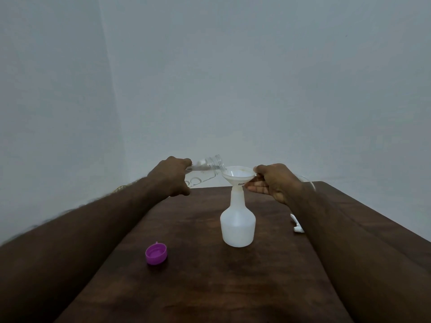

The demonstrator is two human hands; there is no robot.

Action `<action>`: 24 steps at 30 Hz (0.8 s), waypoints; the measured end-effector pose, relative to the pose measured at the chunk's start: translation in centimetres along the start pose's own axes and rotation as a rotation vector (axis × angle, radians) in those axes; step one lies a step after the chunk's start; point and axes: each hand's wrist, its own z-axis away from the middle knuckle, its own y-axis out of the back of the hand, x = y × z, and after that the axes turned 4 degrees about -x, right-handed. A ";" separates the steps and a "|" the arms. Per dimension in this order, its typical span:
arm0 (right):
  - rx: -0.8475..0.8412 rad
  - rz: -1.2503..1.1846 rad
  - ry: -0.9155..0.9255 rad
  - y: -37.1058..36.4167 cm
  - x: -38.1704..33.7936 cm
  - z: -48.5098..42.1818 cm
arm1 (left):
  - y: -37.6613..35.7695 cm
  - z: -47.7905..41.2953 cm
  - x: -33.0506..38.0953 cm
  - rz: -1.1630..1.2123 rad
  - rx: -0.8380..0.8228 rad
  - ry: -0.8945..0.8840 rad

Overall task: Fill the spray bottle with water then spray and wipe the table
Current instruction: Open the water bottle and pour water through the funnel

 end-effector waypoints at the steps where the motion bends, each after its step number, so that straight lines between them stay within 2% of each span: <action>1: -0.002 -0.008 0.003 0.0 0.0 0.0 | 0.0 0.0 0.0 -0.002 0.003 0.000; 24: 0.010 0.007 0.011 -0.1 -0.2 0.1 | 0.6 -0.2 0.3 -0.038 -0.026 0.004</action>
